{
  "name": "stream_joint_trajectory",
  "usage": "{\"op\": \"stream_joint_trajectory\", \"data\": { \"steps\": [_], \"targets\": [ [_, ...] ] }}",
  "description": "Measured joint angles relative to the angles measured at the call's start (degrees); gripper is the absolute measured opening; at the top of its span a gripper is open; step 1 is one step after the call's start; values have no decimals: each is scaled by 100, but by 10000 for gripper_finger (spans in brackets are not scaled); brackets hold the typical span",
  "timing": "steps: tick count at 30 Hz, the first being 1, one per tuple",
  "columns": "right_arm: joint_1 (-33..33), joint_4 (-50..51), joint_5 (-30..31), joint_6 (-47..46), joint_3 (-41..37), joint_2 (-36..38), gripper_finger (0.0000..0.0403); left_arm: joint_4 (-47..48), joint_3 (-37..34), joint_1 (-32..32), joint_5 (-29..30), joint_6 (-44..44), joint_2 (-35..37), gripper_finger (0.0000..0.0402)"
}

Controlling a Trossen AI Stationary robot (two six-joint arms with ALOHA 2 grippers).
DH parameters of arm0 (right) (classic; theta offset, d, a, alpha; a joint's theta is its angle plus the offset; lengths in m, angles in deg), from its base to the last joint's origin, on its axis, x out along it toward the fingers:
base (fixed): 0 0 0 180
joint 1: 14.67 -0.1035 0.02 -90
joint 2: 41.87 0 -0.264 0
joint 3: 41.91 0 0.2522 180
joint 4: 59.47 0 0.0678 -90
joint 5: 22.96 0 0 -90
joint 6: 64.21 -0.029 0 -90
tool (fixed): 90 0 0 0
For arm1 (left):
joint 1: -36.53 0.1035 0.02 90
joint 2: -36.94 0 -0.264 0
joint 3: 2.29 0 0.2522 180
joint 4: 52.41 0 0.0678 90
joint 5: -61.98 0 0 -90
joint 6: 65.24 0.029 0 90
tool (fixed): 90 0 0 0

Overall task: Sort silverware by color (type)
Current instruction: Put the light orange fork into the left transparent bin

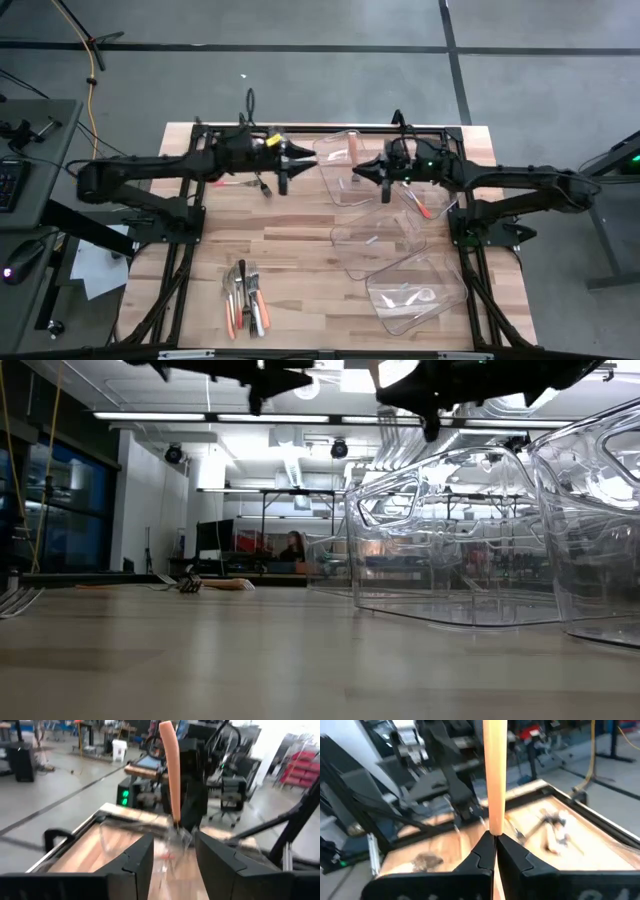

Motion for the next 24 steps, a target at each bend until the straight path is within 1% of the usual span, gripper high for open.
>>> {"op": "stream_joint_trajectory", "data": {
  "steps": [3, 5, 8, 11, 14, 17, 20, 24],
  "targets": [
    [181, 577, 39, 26, -2, 371, 0, 634, 0, 72, -7, 144, 556, 134],
    [264, 808, 63, -47, -2, 565, 0, 726, -128, 82, 4, 167, 926, 132],
    [290, 1055, 169, -188, -2, 696, 0, 403, -625, 36, 211, -20, 1467, 127],
    [258, 1185, 326, -259, -2, 698, 0, -136, -1267, -59, 711, -302, 1938, 120],
    [258, 1262, 387, -475, 42, 627, 0, -555, -1750, -121, 1141, -517, 2286, 110],
    [258, 1656, 532, -819, 485, 359, 0, -760, -1940, -143, 1320, -534, 2512, 94],
    [315, 2384, 551, -697, 1165, -109, 0, -757, -1945, -143, 1365, -532, 2566, 74],
    [547, 3508, 543, -537, 2034, -950, 0, -750, -1945, -143, 1365, -351, 2563, 55]
  ]
}}
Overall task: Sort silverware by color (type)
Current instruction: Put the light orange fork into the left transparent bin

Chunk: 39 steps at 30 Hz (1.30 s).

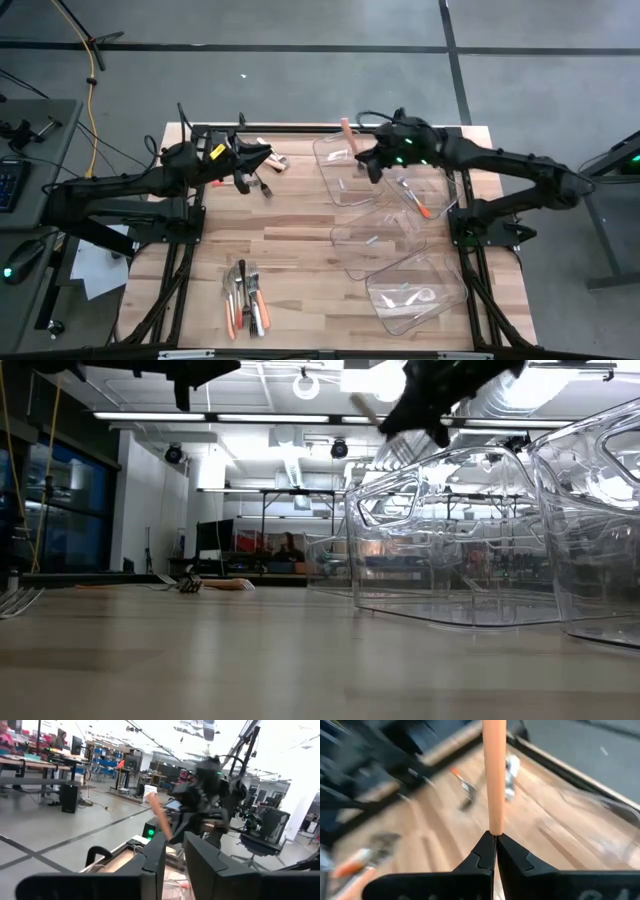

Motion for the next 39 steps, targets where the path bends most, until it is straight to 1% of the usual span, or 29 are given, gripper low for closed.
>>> {"op": "stream_joint_trajectory", "data": {
  "steps": [4, 8, 13, 20, 27, 39],
  "targets": [
    [225, 718, -37, -19, 545, -852, 0, 26, 1, -2, -4, 73, -1, 39],
    [421, 784, -181, -212, 705, -1486, 0, 86, 0, -2, -7, 114, -1, 6],
    [617, 788, -525, -802, 705, -2087, 0, 236, 2, -11, -14, 126, -1, 1],
    [658, 550, -600, -1187, 705, -2798, 0, 415, 2, -7, -15, 176, -3, 0],
    [658, 490, -598, -1255, 709, -3178, 0, 380, 2, -7, -15, 270, -1, 0],
    [658, 496, -597, -1292, 709, -3190, 0, 338, 2, -7, 24, 266, -1, 0]
  ]
}}
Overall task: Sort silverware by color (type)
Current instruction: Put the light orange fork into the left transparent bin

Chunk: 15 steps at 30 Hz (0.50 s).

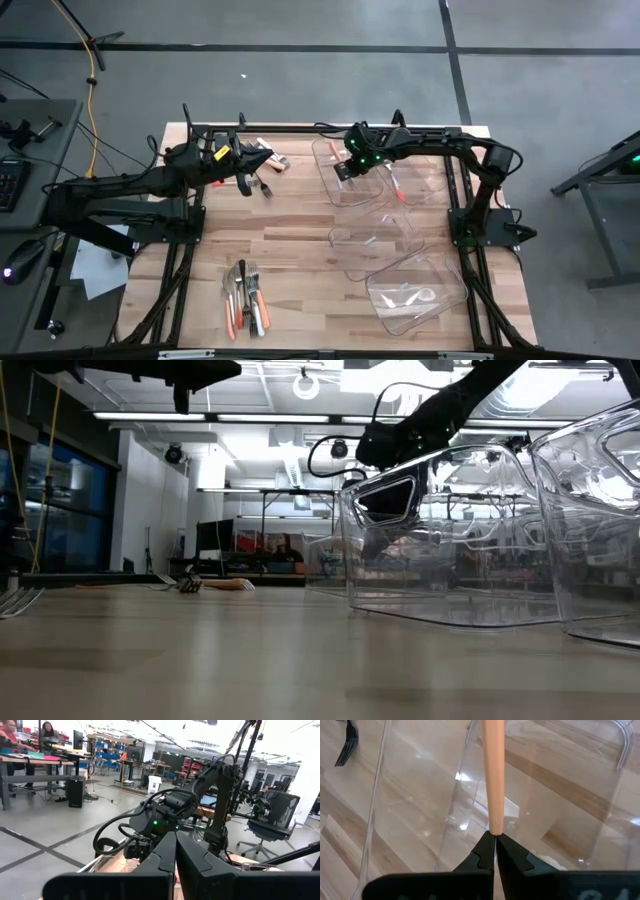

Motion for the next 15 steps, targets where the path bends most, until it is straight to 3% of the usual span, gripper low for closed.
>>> {"op": "stream_joint_trajectory", "data": {
  "steps": [9, 15],
  "targets": [
    [11, 9, -123, 9, 0, 0, 5, 1, 0, 0, 6, -2, 0, 0],
    [11, 32, -123, 47, 0, 0, 51, 1, 0, 0, 9, -1, 0, 0]
  ]
}}
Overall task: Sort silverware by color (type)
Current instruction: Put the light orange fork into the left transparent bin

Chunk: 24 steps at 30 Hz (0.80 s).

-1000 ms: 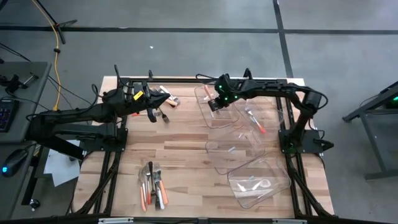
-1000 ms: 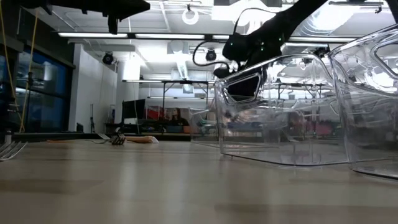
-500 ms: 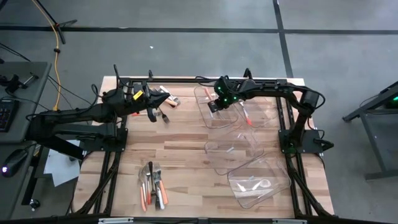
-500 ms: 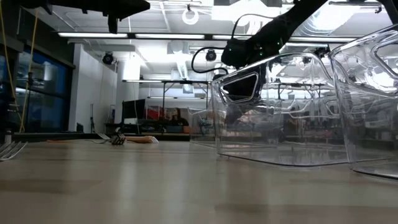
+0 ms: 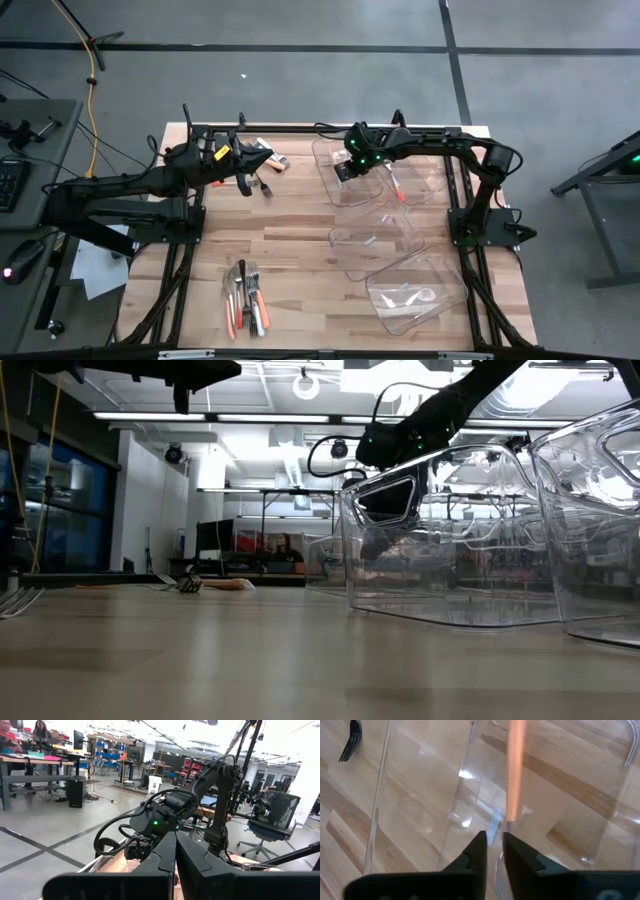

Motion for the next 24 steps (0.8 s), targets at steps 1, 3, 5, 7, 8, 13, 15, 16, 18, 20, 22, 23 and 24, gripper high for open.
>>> {"op": "stream_joint_trajectory", "data": {
  "steps": [1, 3, 5, 7, 8, 13, 15, 16, 18, 20, 22, 23, 24],
  "targets": [
    [0, 25, 0, 15, 0, 0, 62, 0, 2, 0, 1, 0, 0, 0],
    [0, 109, 0, 54, -2, 0, 83, 0, 2, 0, 1, -2, 0, 0],
    [0, 206, -6, 60, -2, 0, 100, 0, 2, 0, 2, 2, 0, 0],
    [21, 336, -72, 159, -10, 57, 111, 0, 2, 0, 2, 1, 0, 0],
    [24, 379, -87, 228, -11, 112, 114, 0, 2, 0, 2, 2, 0, 0],
    [128, 561, -68, 623, -11, 725, 119, 8, 4, 0, 3, 5, -1, 0],
    [154, 623, -64, 838, -11, 1088, 119, 4, 4, 0, 10, 5, 0, 0],
    [173, 686, -59, 956, -11, 1293, 119, 7, 4, 0, 15, 5, 0, 0],
    [180, 810, -53, 1210, -11, 1699, 119, 5, 4, 0, 25, 3, 0, 0],
    [177, 864, -54, 1436, -35, 2127, 119, 9, 4, 0, 28, 5, 0, 0],
    [144, 827, -56, 1552, -114, 2558, 119, 7, 4, 0, 28, 5, 0, 0],
    [116, 762, -56, 1562, -183, 2767, 119, 7, 4, 0, 27, 5, -1, 0],
    [83, 661, -53, 1564, -289, 2977, 119, 7, 4, 0, 26, 5, -2, 0]
  ]
}}
